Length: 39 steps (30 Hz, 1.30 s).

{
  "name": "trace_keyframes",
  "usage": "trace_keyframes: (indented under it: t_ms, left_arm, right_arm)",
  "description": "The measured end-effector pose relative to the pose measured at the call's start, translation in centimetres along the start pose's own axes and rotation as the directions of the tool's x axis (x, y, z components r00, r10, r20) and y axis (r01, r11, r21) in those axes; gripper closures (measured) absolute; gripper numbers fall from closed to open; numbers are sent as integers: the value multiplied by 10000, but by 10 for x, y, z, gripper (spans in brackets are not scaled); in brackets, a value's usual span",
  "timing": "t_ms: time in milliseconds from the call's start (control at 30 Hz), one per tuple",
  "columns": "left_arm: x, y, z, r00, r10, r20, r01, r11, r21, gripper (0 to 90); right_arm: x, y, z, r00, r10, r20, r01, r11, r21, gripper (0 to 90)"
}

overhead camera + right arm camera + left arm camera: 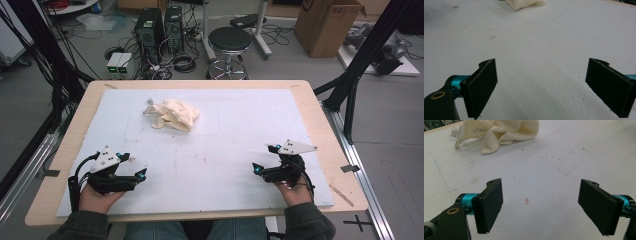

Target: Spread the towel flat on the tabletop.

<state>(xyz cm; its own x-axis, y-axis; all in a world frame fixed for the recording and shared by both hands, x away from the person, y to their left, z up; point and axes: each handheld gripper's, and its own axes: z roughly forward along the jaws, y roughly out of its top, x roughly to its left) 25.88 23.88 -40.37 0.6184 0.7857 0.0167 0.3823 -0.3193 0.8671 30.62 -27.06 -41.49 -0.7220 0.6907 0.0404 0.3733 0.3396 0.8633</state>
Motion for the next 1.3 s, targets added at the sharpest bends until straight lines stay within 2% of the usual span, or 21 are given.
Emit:
trace_keyframes:
  t_ms: [300, 600, 900, 1300]
  left_arm:
    - [-1, 0, 1, 10000, -33, -43, 33, 10000, 23, 205]
    - [-1, 0, 2, 10000, -48, 8, 48, 10000, 6, 207]
    - [-1, 1, 1, 10000, -56, -70, 56, 10000, 31, 207]
    - [-2, 6, 1, 10000, -23, 26, 23, 10000, -52, 227]
  right_arm:
    - [0, -1, 1, 9999, -109, -31, 109, 9999, 48, 99]
    - [1, -2, -2, 10000, -23, 32, 23, 10000, 50, 99]
    - [2, -1, -2, 9998, -185, 123, 183, 9997, 133, 99]
    - [2, 0, -2, 9998, -178, 101, 179, 9998, -52, 99]
